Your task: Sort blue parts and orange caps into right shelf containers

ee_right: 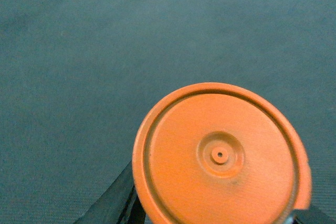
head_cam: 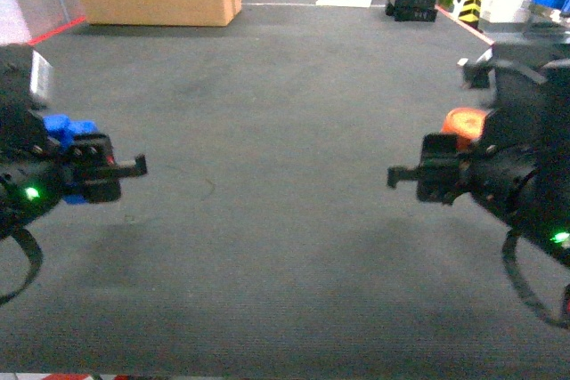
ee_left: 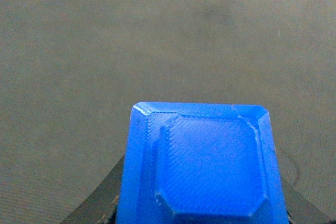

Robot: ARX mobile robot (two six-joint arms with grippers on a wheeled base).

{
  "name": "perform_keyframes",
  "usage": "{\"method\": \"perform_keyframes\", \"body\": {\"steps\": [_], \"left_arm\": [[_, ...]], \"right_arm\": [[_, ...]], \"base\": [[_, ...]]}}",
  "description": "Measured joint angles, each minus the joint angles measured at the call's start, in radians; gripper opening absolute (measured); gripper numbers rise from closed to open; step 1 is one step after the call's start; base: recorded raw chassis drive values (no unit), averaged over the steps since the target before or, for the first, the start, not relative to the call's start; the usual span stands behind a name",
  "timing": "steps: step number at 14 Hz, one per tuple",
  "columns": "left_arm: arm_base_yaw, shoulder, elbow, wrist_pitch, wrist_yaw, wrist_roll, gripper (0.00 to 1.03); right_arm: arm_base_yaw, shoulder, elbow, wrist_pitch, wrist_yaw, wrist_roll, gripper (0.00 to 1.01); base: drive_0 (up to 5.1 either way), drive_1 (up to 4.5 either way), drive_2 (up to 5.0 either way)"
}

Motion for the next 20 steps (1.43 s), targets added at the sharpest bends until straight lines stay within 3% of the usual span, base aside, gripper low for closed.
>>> {"method": "perform_keyframes", "body": {"steps": [2, 5, 8, 12, 17, 18, 20], "left_arm": [[0.014, -0.315, -0.200, 0.021, -0.080, 0.055, 0.44], [0.034, -0.693, -0.343, -0.166, -0.116, 0.084, 0.44], [0.031, -1.018, -0.349, -0.324, -0.155, 0.108, 0.44], [-0.080, -1.183, -0.321, -0.400, -0.219, 0.143, 0.44], [-0.093, -1.189, -0.316, -0.413, -0.220, 0.159, 0.44], [-0.079, -1.199, -0.303, -0.481, -0.179, 0.153, 0.44], [-0.043, -1.227, -0.294, -0.573, -0.082, 0.142, 0.44]], "right_arm": [[-0.082, -0.337, -0.249, 0.024, 0.031, -0.029, 0.44], [-0.133, -0.753, -0.409, -0.142, 0.043, -0.064, 0.44], [-0.140, -1.157, -0.463, -0.375, 0.074, -0.100, 0.44], [-0.135, -1.494, -0.476, -0.598, 0.105, -0.106, 0.44], [-0.135, -1.539, -0.471, -0.629, 0.102, -0.103, 0.44], [-0.198, -1.553, -0.445, -0.776, -0.039, -0.109, 0.44], [-0.257, -1.568, -0.445, -0.831, -0.133, -0.111, 0.44]], "base": [[0.0, 0.00, 0.0], [0.0, 0.00, 0.0], [0.0, 0.00, 0.0], [0.0, 0.00, 0.0], [0.0, 0.00, 0.0], [0.0, 0.00, 0.0], [0.0, 0.00, 0.0]]}}
